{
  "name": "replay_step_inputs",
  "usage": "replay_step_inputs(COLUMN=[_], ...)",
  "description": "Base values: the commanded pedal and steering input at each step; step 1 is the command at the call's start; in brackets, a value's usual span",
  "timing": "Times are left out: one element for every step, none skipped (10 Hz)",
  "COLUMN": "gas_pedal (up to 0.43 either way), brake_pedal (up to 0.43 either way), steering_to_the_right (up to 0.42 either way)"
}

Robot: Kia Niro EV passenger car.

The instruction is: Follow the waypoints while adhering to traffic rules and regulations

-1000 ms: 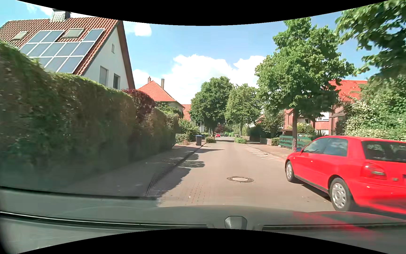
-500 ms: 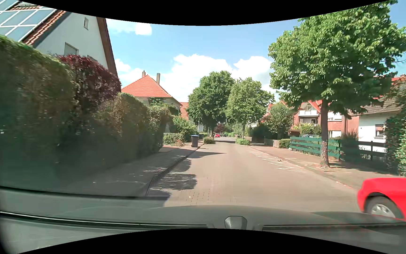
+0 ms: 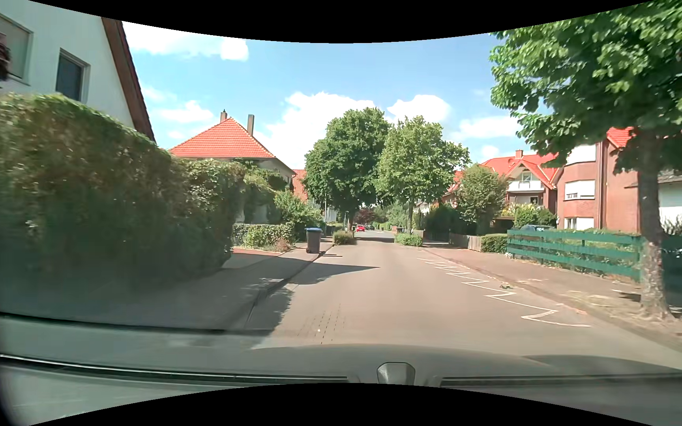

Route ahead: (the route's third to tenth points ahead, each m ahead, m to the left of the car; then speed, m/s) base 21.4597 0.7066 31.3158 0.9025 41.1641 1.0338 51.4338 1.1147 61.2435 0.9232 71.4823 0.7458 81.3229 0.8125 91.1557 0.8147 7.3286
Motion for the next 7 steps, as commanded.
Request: replay_step_inputs(gas_pedal=[0.110,0.110,0.118,0.130,0.130,0.118,0.130], brake_pedal=[0.006,0.006,0.006,0.006,0.006,0.006,0.006], steering_to_the_right=[0.022,0.022,0.019,0.016,0.020,0.021,0.019])
